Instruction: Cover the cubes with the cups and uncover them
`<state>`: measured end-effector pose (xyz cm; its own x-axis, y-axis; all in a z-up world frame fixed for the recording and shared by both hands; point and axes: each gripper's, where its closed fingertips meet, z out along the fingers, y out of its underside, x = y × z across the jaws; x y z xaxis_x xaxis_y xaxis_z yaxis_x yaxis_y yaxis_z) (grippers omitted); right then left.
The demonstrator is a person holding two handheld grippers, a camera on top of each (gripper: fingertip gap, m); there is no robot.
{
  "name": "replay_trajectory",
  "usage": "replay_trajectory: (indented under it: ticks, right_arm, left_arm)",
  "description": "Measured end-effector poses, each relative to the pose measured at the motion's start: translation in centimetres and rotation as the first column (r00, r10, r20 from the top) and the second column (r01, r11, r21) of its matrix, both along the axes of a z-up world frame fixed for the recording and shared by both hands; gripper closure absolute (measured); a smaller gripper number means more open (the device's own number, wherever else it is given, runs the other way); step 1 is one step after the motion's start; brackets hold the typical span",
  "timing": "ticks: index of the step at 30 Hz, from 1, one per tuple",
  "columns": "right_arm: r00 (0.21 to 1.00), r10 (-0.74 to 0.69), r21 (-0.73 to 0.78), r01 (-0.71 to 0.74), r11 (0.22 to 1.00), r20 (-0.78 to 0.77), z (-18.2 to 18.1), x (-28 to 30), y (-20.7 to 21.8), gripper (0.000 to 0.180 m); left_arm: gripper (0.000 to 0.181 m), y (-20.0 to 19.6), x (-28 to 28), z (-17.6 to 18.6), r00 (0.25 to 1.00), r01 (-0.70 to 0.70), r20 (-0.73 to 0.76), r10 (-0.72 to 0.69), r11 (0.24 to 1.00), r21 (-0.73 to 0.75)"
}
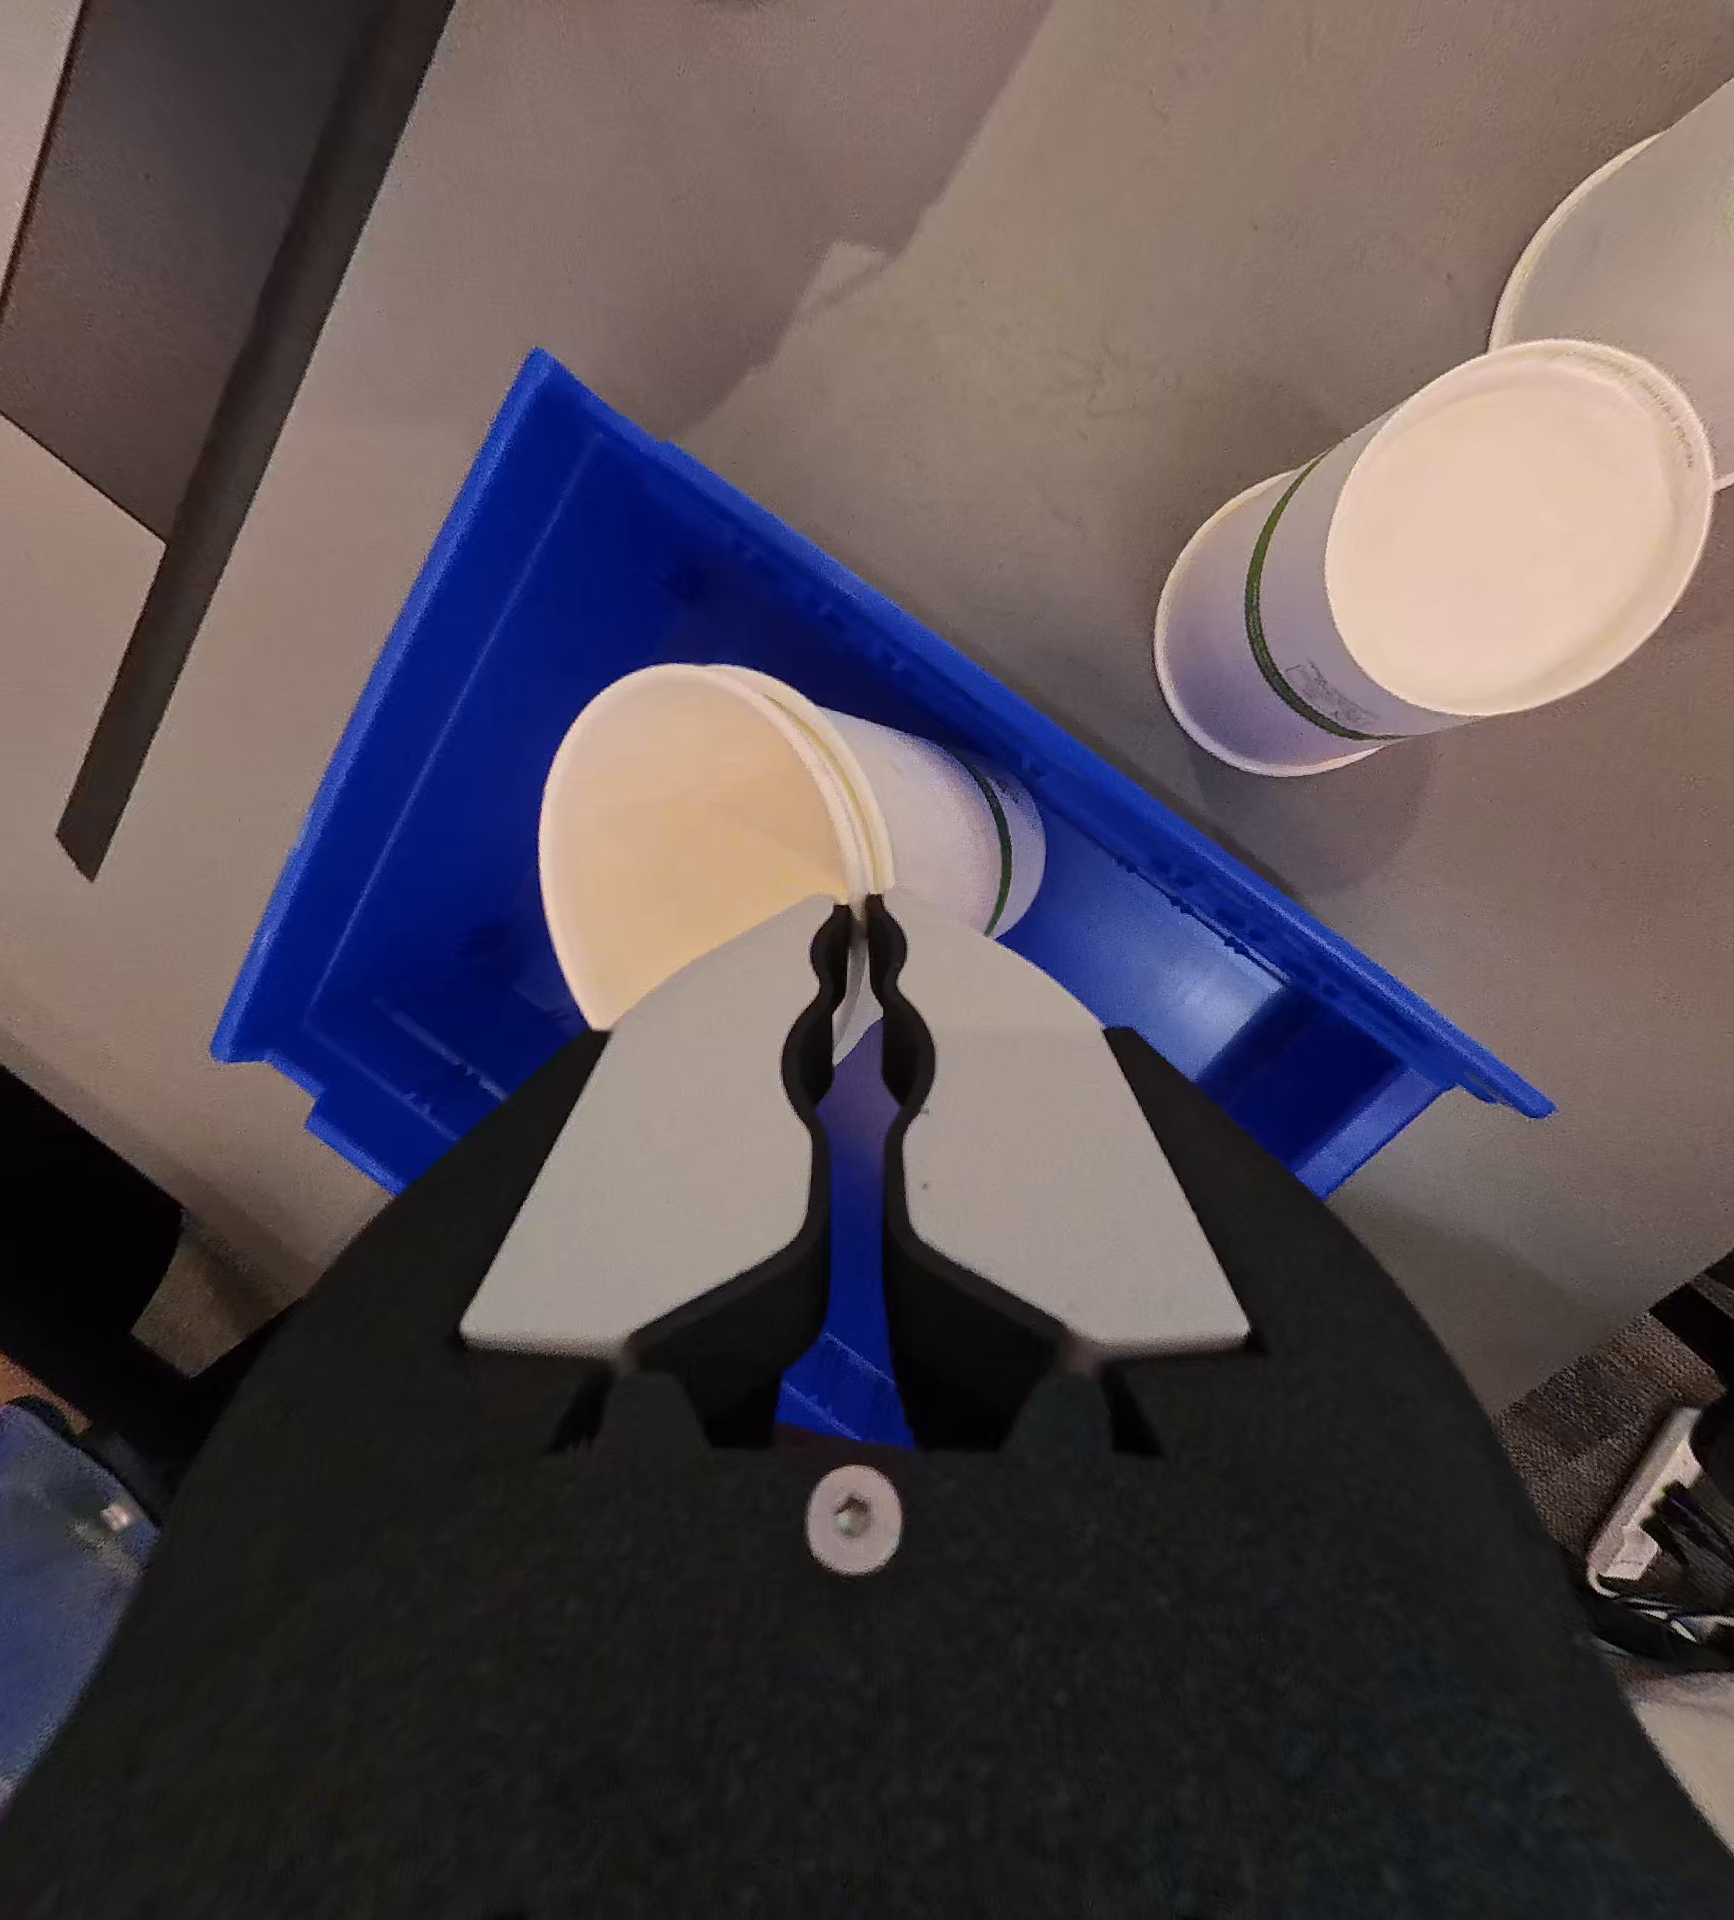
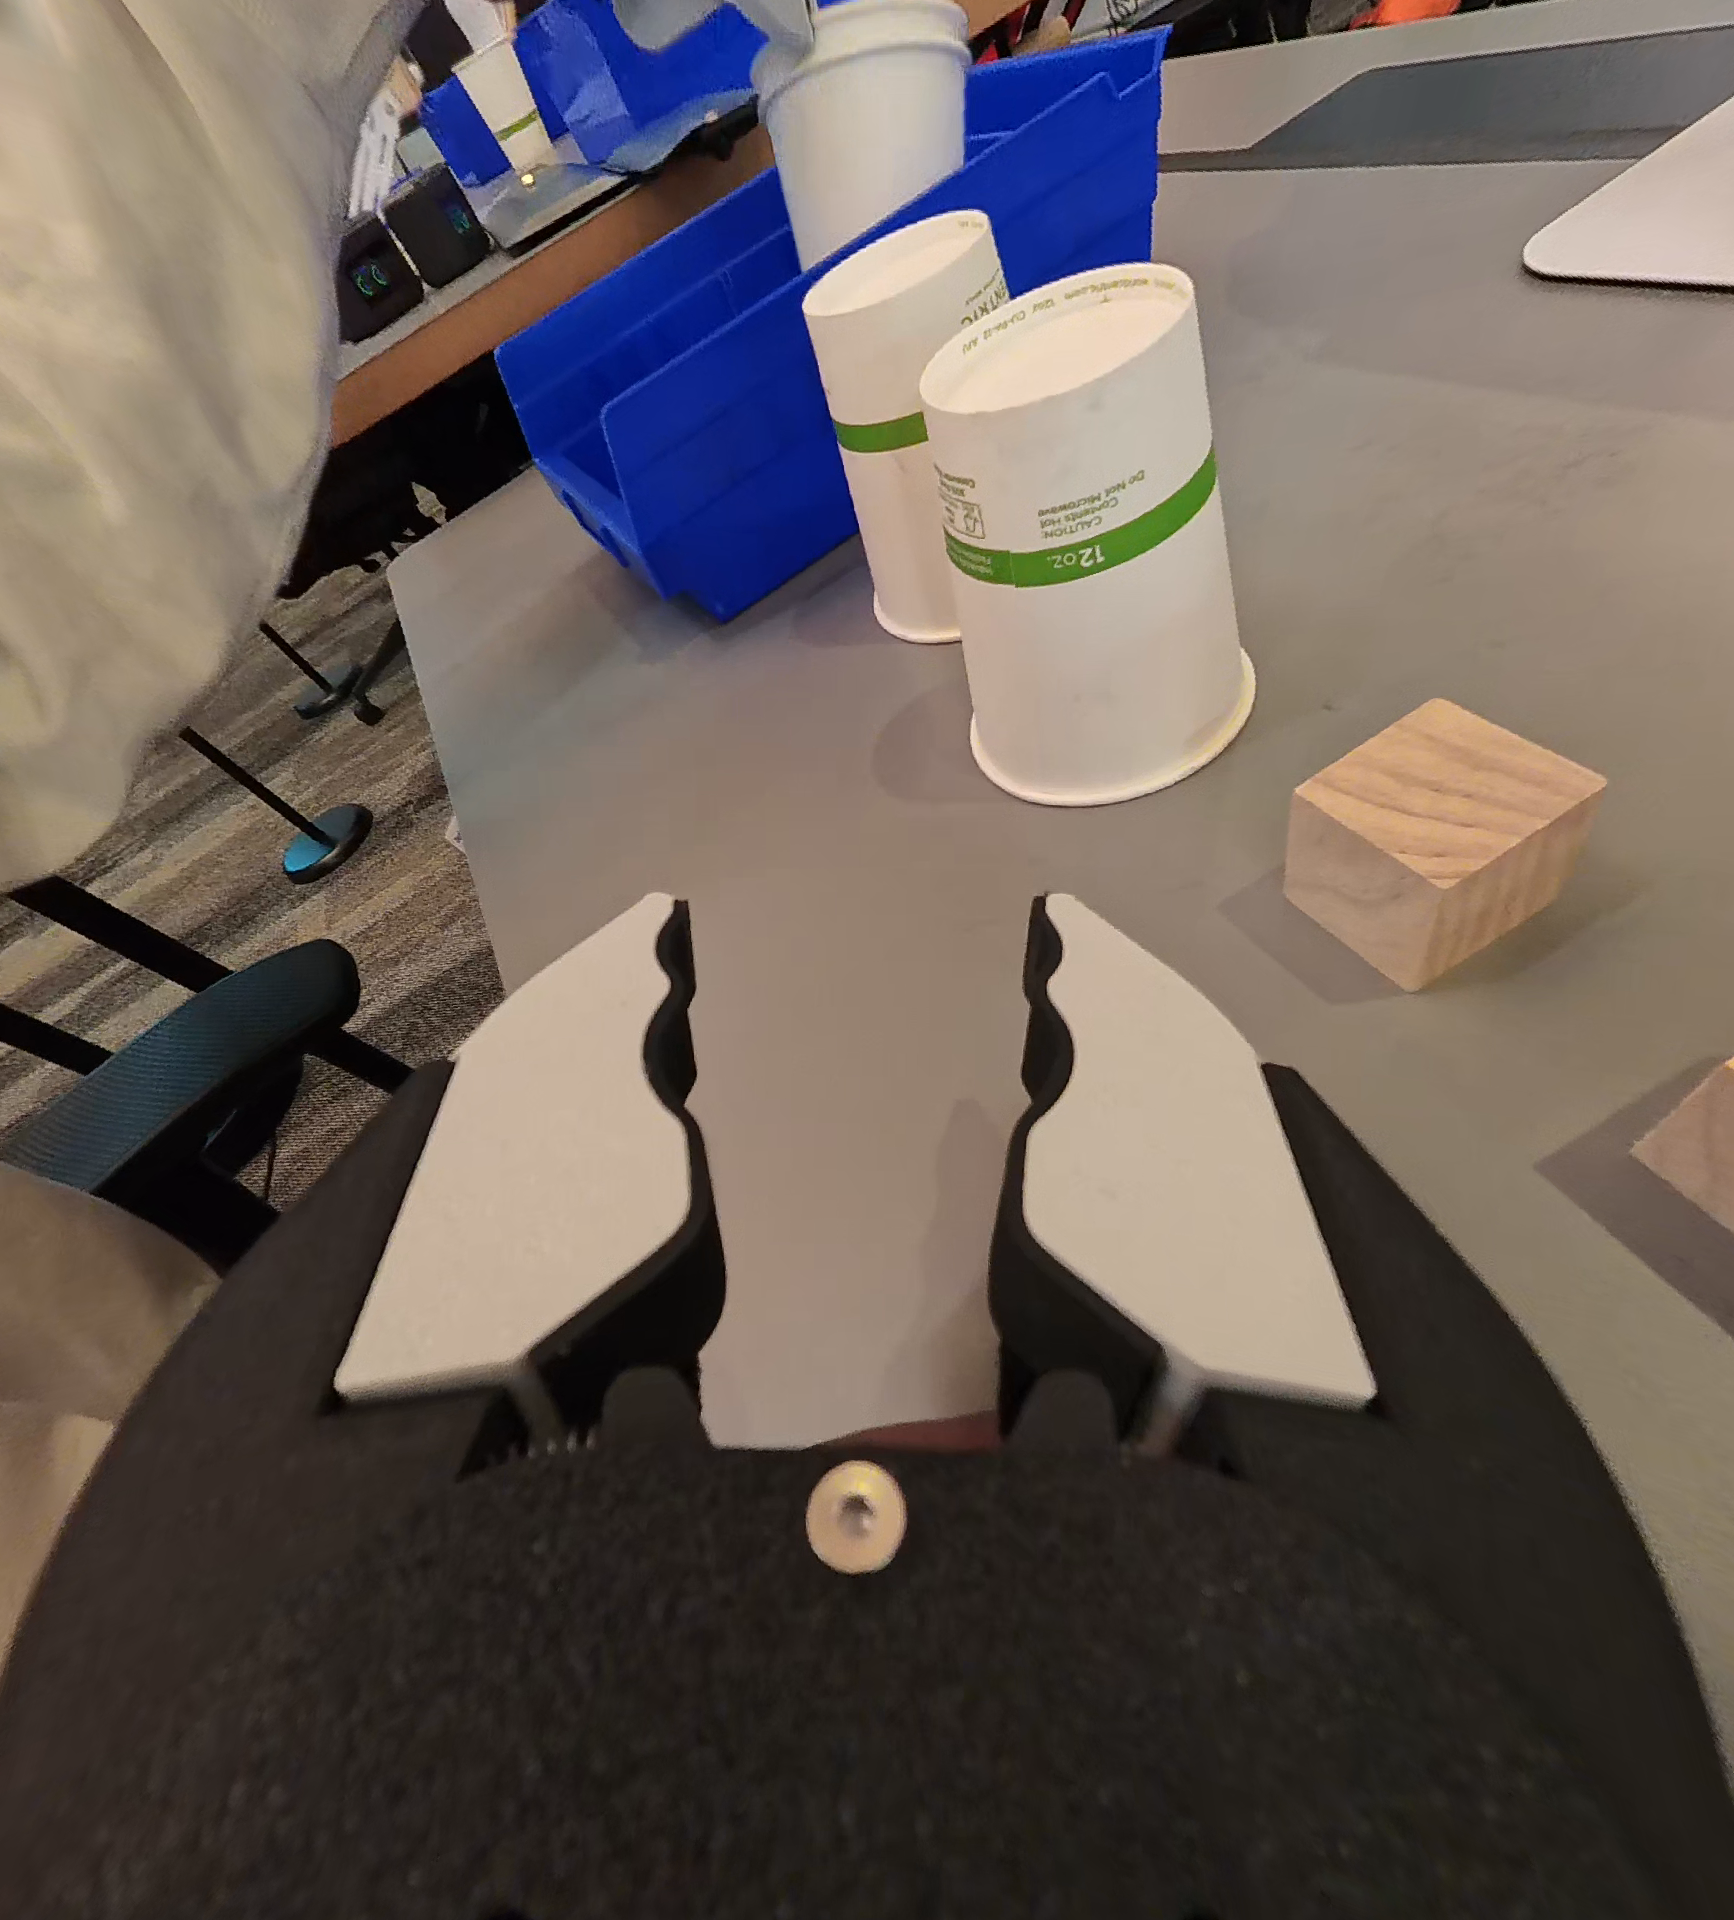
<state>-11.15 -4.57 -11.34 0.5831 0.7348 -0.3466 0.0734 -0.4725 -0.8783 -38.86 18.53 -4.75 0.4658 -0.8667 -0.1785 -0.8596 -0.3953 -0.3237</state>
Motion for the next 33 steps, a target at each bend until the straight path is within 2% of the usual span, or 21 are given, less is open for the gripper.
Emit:
replay_trajectory:
  ticks: [1, 12, 21, 27, 33]
  right_arm:
    - [1.000, 0.002, 0.000, -0.002, 1.000, 0.003, 0.0, 0.0, 0.0, 0.119]
    - [1.000, 0.000, 0.007, 0.000, 1.000, 0.009, 0.3, 0.0, -0.1, 0.119]
    - [1.000, -0.009, 0.015, 0.010, 1.000, -0.024, 0.7, 0.3, 0.2, 0.119]
    - [0.971, -0.021, 0.006, 0.023, 1.000, -0.240, 2.8, 0.7, 0.5, 0.113]
    - [0.868, -0.064, -0.050, 0.045, 0.998, -0.492, 4.8, 1.2, 1.4, 0.094]
  left_arm:
    - [0.177, -0.1, 0.0, 0.3, 1.000, 0.003, 0.000, -0.003, 1.000, 0.002]
    - [0.177, 0.5, -1.6, 2.3, 0.999, -0.020, 0.030, 0.019, 0.999, 0.040]
    - [0.177, -2.1, 0.4, 9.5, 0.984, 0.063, 0.152, -0.096, 0.976, 0.208]
    - [0.178, -5.2, 2.7, 13.8, 0.934, 0.120, 0.286, -0.215, 0.941, 0.316]
    - [0.178, -8.1, 5.2, 16.9, 0.876, 0.180, 0.359, -0.322, 0.909, 0.376]
